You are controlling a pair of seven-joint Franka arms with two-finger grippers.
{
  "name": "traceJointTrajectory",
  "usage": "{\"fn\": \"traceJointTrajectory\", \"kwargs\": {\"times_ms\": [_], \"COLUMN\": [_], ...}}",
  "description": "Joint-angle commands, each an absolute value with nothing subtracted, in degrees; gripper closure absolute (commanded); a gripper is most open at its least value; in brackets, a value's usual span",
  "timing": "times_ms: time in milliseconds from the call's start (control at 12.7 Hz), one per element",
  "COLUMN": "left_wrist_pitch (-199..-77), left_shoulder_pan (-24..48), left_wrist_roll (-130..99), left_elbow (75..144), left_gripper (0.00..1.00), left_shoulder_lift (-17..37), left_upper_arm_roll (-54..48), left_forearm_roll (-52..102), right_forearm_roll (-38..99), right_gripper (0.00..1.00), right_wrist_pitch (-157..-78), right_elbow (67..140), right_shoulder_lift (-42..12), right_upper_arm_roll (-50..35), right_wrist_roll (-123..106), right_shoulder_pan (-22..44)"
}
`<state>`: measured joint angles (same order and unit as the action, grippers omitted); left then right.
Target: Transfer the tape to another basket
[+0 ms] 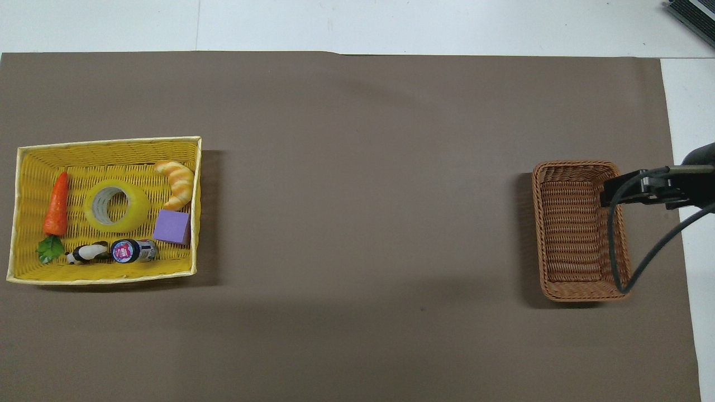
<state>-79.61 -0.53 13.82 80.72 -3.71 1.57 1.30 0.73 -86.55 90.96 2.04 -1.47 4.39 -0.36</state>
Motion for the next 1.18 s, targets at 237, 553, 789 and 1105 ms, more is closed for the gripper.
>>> {"fn": "traceJointTrajectory", "kwargs": {"times_ms": [237, 553, 789, 1105], "left_wrist_pitch": [-81.5, -80.5, -81.1, -81.4], "left_shoulder_pan": [-0.9, -0.2, -0.4, -0.7], "left_wrist_roll": [13.3, 13.4, 13.6, 14.0], "left_elbow": [84.8, 84.7, 84.8, 85.4], "left_gripper": [0.00, 0.00, 0.00, 0.00], "left_shoulder_lift": [-6.6, -6.6, -6.9, -7.0], "left_upper_arm_roll": [1.6, 1.1, 0.9, 1.0], "left_forearm_roll": [1.1, 1.0, 1.1, 1.1], "right_forearm_roll": [1.5, 1.5, 1.5, 1.5], "right_gripper": [0.00, 0.00, 0.00, 0.00], "right_wrist_pitch": [-86.3, -86.4, -86.4, -86.4], "right_elbow": [92.3, 92.3, 92.3, 92.3], "right_shoulder_lift": [3.4, 3.4, 3.4, 3.4], "right_upper_arm_roll": [-1.8, -1.8, -1.8, -1.8], "right_wrist_roll": [4.7, 4.7, 4.7, 4.7], "right_shoulder_pan": [-1.0, -1.0, -1.0, -1.0]}}
